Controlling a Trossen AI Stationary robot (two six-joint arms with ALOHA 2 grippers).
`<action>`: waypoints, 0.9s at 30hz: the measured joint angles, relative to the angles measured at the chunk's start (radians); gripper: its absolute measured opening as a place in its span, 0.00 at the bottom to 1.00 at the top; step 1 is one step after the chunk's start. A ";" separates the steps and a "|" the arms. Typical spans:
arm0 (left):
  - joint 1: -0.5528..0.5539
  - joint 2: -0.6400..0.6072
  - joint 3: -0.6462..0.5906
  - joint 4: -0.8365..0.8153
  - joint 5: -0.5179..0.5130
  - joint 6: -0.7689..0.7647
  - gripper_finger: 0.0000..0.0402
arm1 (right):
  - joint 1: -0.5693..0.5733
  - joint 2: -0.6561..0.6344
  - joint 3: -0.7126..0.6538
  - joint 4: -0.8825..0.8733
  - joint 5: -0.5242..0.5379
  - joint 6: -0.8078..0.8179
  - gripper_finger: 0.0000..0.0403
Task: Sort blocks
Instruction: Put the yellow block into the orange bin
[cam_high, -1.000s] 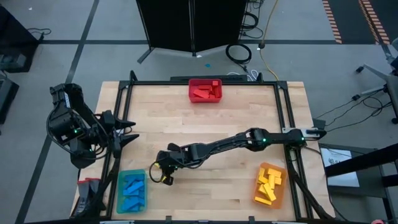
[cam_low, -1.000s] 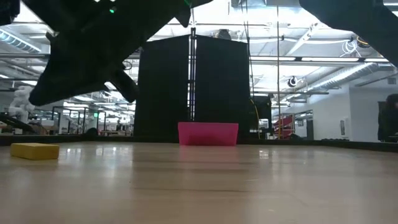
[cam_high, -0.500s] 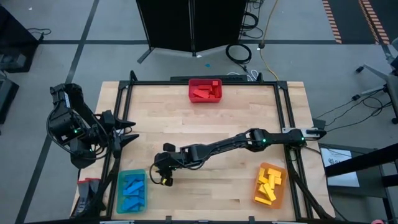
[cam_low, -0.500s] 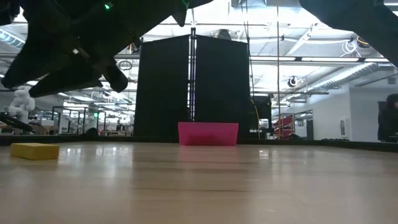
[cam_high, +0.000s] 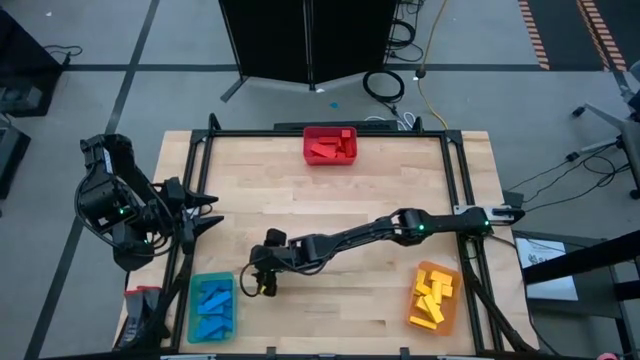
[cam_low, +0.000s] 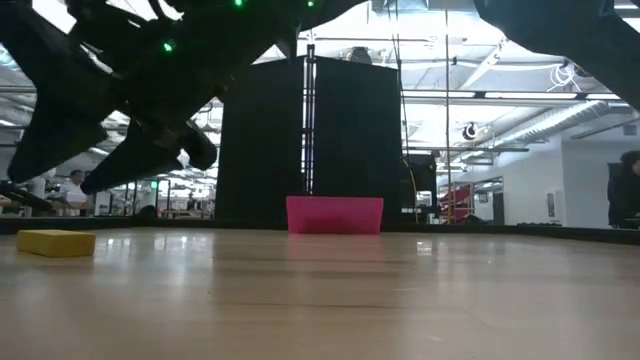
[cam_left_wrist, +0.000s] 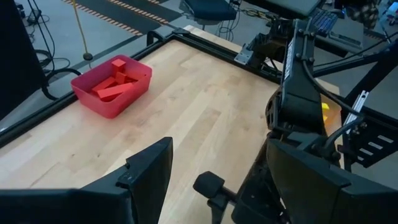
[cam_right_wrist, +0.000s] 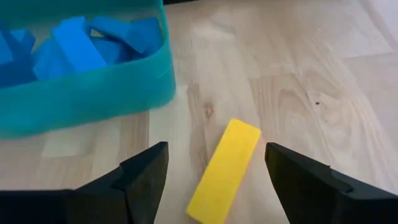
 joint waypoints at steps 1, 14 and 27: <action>0.000 0.000 0.000 0.000 0.000 0.000 0.66 | 0.000 0.006 0.000 0.009 0.001 0.011 0.65; 0.000 0.001 0.000 0.001 0.000 0.000 0.66 | -0.001 0.075 0.001 0.000 0.010 0.066 0.65; 0.000 0.005 0.000 -0.002 0.000 0.000 0.66 | 0.004 0.124 0.007 -0.065 0.011 0.059 0.49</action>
